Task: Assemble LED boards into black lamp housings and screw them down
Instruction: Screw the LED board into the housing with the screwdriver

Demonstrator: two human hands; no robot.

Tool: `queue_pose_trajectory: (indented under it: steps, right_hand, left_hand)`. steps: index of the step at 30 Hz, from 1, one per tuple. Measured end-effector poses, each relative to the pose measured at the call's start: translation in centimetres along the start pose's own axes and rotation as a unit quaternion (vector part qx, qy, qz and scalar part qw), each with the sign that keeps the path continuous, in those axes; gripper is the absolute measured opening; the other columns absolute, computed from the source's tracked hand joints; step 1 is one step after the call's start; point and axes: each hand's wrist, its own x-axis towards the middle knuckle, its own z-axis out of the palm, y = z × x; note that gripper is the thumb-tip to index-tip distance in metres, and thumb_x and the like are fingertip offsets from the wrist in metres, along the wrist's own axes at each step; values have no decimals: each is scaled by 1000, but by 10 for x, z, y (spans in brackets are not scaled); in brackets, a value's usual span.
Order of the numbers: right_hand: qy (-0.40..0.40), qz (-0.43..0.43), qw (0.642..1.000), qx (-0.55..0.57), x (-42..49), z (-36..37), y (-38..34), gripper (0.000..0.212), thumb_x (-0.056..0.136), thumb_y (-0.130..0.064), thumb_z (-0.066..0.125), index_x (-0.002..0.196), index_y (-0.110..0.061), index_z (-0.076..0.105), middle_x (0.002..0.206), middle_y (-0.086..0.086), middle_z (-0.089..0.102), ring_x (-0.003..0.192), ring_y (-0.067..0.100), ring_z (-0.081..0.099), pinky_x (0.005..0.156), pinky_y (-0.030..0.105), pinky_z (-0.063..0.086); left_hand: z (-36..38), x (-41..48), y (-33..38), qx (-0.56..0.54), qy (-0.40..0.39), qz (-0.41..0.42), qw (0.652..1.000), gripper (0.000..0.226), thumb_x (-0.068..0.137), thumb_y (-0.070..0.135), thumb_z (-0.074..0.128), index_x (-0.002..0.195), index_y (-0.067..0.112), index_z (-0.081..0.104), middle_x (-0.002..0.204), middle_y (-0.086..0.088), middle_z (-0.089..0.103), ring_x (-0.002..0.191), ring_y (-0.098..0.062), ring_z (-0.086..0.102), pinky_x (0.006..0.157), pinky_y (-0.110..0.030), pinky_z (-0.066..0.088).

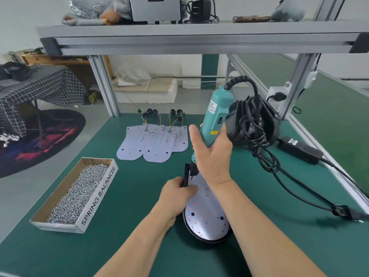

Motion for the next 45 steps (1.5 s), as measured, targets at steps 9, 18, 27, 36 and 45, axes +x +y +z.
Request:
queue_pose_trajectory:
  steps: [9, 18, 27, 36, 45]
  right_hand:
    - [9, 22, 1000, 0, -4, 7, -2, 29, 82, -50, 64, 78, -36, 39, 63, -29, 57, 54, 5, 52, 57, 18, 41]
    - [62, 56, 989, 119, 19, -25, -30, 24, 86, -45, 71, 91, -25, 58, 64, 4, 61, 57, 28, 61, 59, 41, 52]
    - [119, 268, 955, -47, 16, -138, 22, 26, 89, -50, 66, 91, -30, 49, 76, 0, 69, 53, 15, 62, 48, 25, 48]
    - [133, 355, 898, -222, -35, -170, 50, 57, 90, -26, 65, 133, -12, 31, 116, 13, 59, 92, 34, 59, 81, 44, 49]
    - [-117, 105, 778, -608, -6, -172, 50, 41, 82, -6, 65, 122, -9, 61, 129, 11, 59, 123, 33, 47, 100, 39, 38]
  left_hand:
    - [1, 2, -3, -4, 8, 7, 1000, 48, 62, 28, 64, 93, -9, 60, 96, -27, 69, 74, -23, 58, 71, -38, 47]
    - [-1, -1, 0, -2, -8, 8, 1000, 56, 62, 28, 64, 103, -10, 64, 100, -21, 74, 82, -31, 68, 88, -48, 55]
    - [-4, -5, 1, -19, -43, -4, 999, 36, 64, 22, 57, 87, -4, 63, 86, -12, 69, 74, -24, 63, 75, -34, 50]
    - [-4, -6, -1, -1, -9, 0, 1000, 24, 83, 14, 59, 100, 1, 70, 99, -15, 77, 97, -38, 73, 92, -54, 57]
    - [-2, -4, -6, 13, 13, -1, 1000, 22, 96, 9, 53, 104, -10, 61, 105, -25, 71, 84, -33, 70, 92, -56, 53]
